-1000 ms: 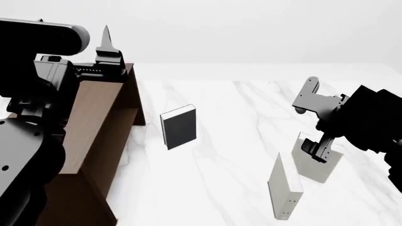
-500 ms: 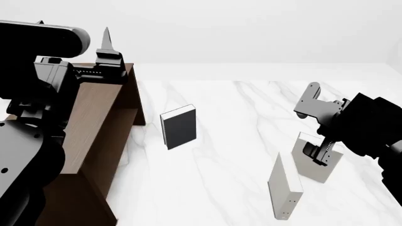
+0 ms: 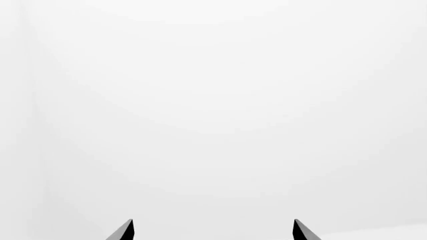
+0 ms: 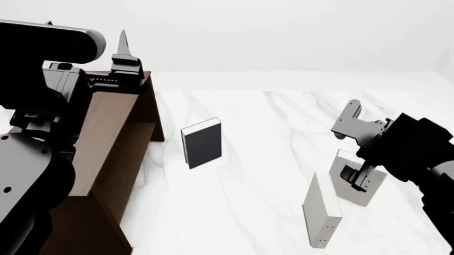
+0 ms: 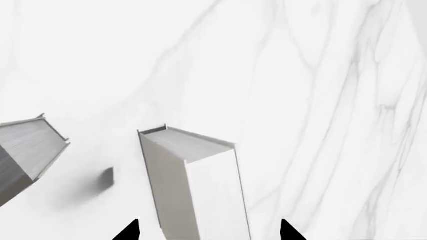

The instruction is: Pick up the book on the right and place it under the cabinet shelf.

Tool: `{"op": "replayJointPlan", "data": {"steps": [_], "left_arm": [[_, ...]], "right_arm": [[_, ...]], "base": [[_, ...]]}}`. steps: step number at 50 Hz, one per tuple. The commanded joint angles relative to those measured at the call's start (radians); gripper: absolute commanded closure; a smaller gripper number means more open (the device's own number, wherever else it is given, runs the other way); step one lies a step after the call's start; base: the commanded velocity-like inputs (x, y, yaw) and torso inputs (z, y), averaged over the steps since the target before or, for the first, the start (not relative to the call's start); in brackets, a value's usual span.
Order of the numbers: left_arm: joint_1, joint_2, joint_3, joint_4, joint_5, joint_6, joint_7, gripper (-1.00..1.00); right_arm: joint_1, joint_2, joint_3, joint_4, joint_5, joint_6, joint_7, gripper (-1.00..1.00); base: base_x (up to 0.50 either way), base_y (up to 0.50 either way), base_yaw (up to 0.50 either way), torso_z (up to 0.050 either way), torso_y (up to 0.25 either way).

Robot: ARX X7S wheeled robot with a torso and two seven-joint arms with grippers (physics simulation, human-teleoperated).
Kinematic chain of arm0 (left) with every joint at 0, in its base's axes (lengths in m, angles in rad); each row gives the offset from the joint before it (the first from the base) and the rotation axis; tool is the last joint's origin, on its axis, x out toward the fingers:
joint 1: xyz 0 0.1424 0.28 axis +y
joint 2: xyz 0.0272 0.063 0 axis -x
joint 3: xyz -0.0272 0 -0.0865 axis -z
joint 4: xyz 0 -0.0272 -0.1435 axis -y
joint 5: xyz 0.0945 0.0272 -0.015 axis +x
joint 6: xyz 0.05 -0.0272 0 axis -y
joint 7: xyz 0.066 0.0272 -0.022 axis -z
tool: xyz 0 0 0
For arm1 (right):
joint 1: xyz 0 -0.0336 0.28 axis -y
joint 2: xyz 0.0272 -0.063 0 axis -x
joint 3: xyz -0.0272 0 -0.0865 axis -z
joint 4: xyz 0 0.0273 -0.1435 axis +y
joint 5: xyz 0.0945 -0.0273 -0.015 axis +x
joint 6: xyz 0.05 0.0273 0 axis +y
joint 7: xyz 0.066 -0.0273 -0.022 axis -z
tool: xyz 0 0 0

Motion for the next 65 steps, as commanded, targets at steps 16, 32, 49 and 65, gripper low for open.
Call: {"op": "replayJointPlan", "data": {"steps": [16,32,49,65], "left_arm": [[0.000,-0.008,0.010,-0.008,-0.007,0.009,-0.005,-1.00],[0.002,-0.010,0.018,-0.014,-0.010,0.014,-0.010,-1.00],[0.004,-0.013,0.028,-0.020,-0.012,0.022,-0.014,-1.00],[0.007,-0.023,0.015,-0.008,-0.023,0.011,-0.021,-1.00]], "right_arm": [[-0.031,-0.051,0.006,0.143,-0.008,-0.084,0.006,-1.00],[-0.043,-0.108,0.013,0.294,-0.019,-0.171,0.011,-1.00],[-0.056,-0.112,0.033,0.311,-0.034,-0.177,0.019,-1.00],[-0.070,-0.101,0.030,0.301,-0.066,-0.201,0.034,1.00]], "base": [[0.00,0.00,0.00,0.000,0.000],[0.00,0.00,0.00,0.000,0.000],[0.00,0.00,0.00,0.000,0.000],[0.00,0.00,0.00,0.000,0.000]]}}
